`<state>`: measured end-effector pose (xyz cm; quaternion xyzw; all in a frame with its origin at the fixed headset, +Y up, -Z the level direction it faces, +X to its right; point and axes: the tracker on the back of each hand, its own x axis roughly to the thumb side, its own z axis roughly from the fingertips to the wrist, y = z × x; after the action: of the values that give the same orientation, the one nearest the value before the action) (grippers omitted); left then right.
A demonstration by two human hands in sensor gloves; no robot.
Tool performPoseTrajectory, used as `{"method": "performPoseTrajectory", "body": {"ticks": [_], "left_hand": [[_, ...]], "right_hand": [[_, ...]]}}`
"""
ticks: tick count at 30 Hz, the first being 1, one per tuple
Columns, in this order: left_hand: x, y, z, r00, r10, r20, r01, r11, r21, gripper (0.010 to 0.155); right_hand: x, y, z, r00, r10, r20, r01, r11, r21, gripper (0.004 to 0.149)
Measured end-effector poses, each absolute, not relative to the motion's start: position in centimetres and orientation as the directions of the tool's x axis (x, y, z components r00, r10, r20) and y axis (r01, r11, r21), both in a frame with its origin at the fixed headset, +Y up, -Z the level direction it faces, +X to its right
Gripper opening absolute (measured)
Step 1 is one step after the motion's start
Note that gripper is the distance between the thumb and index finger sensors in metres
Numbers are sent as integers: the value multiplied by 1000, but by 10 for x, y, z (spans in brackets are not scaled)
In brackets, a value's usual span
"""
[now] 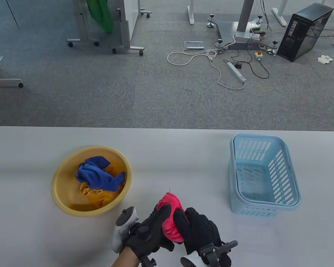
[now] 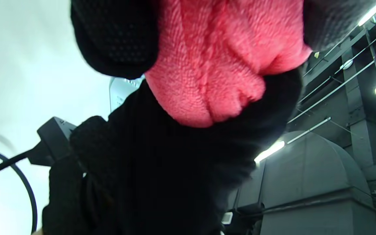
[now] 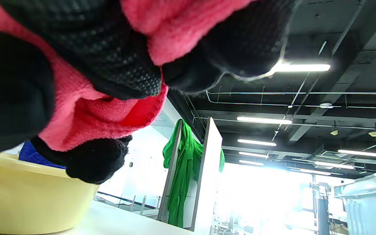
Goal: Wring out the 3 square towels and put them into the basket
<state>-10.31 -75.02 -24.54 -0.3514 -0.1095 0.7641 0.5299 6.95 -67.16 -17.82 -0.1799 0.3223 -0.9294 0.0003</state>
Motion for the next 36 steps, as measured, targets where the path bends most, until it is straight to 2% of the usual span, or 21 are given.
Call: {"method": "performPoseTrajectory", "body": {"ticks": [5,6,8,10,13,19,29,36], "left_hand": [[-103,-749,-246,-224,903,-368,-782,-392,-485,81],[-104,-749,-246,-227,906,-356,-797,-383,-467,78],[-106,-747,-247,-235,917,-322,-809,-368,-458,61],[-108,-744,-248,-213,941,-265,-836,-315,-449,56],[-110,-740,-249,-154,973,-174,-883,-215,-417,53],[-110,-736,-248,-122,992,-39,-929,-128,-346,51],[-109,-725,-246,-16,975,220,-966,42,-254,48],[-110,-716,-243,70,937,343,-967,148,-207,47]], "right_hand": [[72,-671,-179,-938,-69,340,-154,-796,-586,75],[73,-672,-180,-932,-3,362,-213,-805,-554,75],[76,-672,-183,-921,94,379,-289,-817,-499,76],[78,-673,-185,-908,156,388,-339,-819,-463,76],[81,-675,-189,-883,263,389,-416,-822,-388,77],[90,-681,-198,-809,459,366,-563,-784,-261,79],[99,-694,-210,-658,697,286,-736,-675,-50,82],[103,-702,-217,-550,801,236,-812,-580,73,80]]}}
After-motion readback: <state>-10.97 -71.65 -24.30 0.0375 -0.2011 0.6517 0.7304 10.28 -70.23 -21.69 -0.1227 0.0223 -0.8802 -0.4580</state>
